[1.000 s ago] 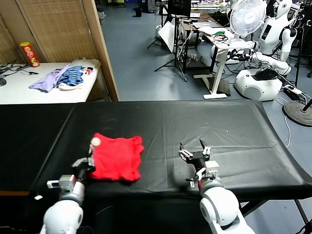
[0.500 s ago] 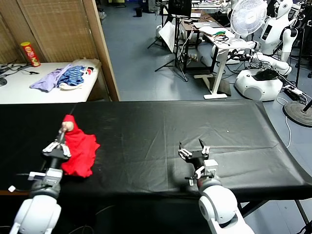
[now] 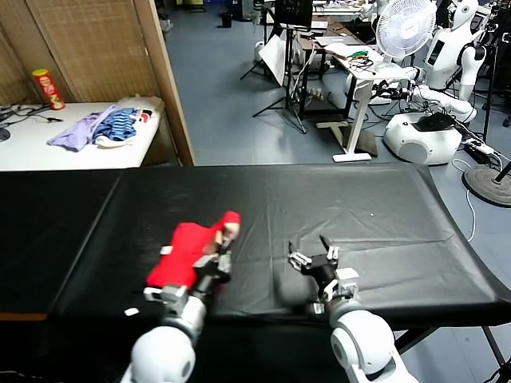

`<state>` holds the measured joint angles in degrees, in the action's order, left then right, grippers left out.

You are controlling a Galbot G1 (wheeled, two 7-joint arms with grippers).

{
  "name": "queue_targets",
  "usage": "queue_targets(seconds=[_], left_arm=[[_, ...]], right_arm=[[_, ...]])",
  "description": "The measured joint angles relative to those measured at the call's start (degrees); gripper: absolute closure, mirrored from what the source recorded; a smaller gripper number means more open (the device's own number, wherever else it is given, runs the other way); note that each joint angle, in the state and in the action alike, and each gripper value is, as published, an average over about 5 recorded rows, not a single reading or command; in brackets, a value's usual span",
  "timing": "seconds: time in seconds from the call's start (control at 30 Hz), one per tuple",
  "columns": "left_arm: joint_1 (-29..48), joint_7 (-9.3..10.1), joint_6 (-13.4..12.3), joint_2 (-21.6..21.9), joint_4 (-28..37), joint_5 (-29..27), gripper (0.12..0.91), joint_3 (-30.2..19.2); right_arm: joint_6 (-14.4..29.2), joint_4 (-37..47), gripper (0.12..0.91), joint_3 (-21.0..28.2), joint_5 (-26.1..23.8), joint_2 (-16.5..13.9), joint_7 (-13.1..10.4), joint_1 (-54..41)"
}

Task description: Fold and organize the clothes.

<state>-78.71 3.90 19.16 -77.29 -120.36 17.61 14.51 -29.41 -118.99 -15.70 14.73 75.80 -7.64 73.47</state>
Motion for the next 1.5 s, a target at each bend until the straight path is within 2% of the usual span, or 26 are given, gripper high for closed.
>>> queue_targets(seconds=[0.17,0.27,0.37,0.5,0.6,0.7,0.8,0.93,1.03,1.17,1.27,1.4,1.5], left_arm=[[0.38,-4.13,-6.82,-0.49,0.27,2.29,0.552,-1.39],[0.16,-5.1,-9.7,-0.22,-0.24,3.76,0.384,-1.03],[-0.48,-5.12,-11.04,0.24,-0.84,4.12,0.268,-0.29],[-1.8,-4.98,-11.92,0.55,-1.44,3.47,0.235,0.8],[-2.74,-4.73,-12.24,0.59,-1.86,3.12,0.232,1.55],[-3.49,-4.32,-12.46,0.62,-2.18,2.9,0.232,2.25],[-4.07,-3.94,-12.83,0.53,-2.35,2.51,0.232,2.79],[-4.81,-3.76,-13.5,0.2,-2.35,1.75,0.232,3.35],[-5.33,-3.65,-13.95,0.03,-2.2,0.83,0.232,3.77],[-5.96,-3.07,-14.56,0.24,-1.7,-0.62,0.232,4.27],[-6.44,-2.48,-15.03,0.84,-1.15,-0.91,0.232,4.79],[-7.29,-2.1,-16.48,1.94,-0.33,-0.66,0.232,6.03],[-8.13,-0.23,-15.86,3.0,-0.26,-0.46,0.232,7.19]], right_arm=[[-2.38,1.6,0.227,2.03,5.28,-0.55,0.77,-1.28],[-4.44,2.95,0.227,3.71,9.66,-0.09,0.35,-2.66],[-6.05,4.56,0.227,5.56,13.57,0.69,-0.4,-4.31],[-6.44,7.06,0.229,8.0,15.8,1.9,-1.61,-6.24],[-6.05,8.3,0.289,9.01,15.87,2.42,-2.49,-6.81],[-5.26,9.07,0.433,9.24,15.05,2.43,-2.7,-7.21],[-3.97,9.98,0.6,9.06,13.35,2.09,-1.74,-7.87],[-0.71,11.96,0.82,8.54,7.68,1.16,1.7,-9.16],[2.44,13.68,0.89,8.14,1.44,0.2,4.92,-10.05],[6.45,14.18,0.843,7.63,-4.57,-1.48,8.81,-9.94],[10.18,13.02,0.715,7.09,-7.98,-2.93,10.37,-8.82],[16.52,10.2,0.482,5.83,-11.48,-5.05,10.17,-5.88],[21.03,7.52,0.329,4.42,-12.5,-5.99,8.4,-2.59]])
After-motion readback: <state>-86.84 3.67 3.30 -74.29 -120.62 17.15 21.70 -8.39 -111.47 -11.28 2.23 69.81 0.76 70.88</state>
